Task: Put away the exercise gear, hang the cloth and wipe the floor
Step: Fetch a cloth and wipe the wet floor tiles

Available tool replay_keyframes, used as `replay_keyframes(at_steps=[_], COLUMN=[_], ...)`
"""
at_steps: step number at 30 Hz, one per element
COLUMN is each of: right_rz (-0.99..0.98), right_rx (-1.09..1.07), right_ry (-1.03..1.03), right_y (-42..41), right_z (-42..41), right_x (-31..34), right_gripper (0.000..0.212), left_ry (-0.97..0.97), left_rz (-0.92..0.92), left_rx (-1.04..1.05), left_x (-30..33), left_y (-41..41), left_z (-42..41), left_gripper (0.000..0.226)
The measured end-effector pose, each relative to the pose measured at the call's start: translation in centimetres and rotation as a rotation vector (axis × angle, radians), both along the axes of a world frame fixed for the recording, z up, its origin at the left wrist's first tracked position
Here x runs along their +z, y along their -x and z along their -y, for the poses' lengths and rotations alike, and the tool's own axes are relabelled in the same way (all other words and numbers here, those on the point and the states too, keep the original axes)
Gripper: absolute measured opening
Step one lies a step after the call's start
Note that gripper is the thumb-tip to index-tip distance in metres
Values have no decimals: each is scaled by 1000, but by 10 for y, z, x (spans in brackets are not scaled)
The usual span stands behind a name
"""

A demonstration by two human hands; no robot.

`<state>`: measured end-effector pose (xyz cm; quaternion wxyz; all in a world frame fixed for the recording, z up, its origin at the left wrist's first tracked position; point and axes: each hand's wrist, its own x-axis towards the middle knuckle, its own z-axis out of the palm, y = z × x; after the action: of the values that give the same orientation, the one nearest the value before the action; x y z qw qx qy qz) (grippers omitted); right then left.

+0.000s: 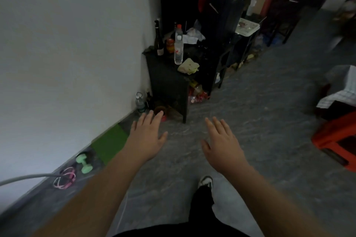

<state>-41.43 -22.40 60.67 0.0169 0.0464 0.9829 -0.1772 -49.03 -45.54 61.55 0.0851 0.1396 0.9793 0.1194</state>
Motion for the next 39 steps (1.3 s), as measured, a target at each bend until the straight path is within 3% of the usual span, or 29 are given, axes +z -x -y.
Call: replay_keyframes(at_steps=[14, 24, 32, 37, 39], right_rz=[59, 239, 329, 353, 364], right_rx=[112, -38, -192, -212, -231], right_ry=[-19, 67, 186, 212, 198], right_y=[358, 569, 670, 693, 693], right_z=[-109, -102, -88, -90, -90], right_x=[-26, -127, -199, -236, -246], right_gripper=[70, 67, 69, 49, 50], left_ry=[12, 74, 14, 2, -8], left_rz=[22, 243, 335, 379, 389], left_rx=[-3, -158, -291, -282, -319], left_x=[-32, -132, -208, -252, -263], left_y=[329, 556, 660, 691, 695], left_z=[-121, -152, -180, -186, -189], left_gripper=[69, 70, 66, 61, 56])
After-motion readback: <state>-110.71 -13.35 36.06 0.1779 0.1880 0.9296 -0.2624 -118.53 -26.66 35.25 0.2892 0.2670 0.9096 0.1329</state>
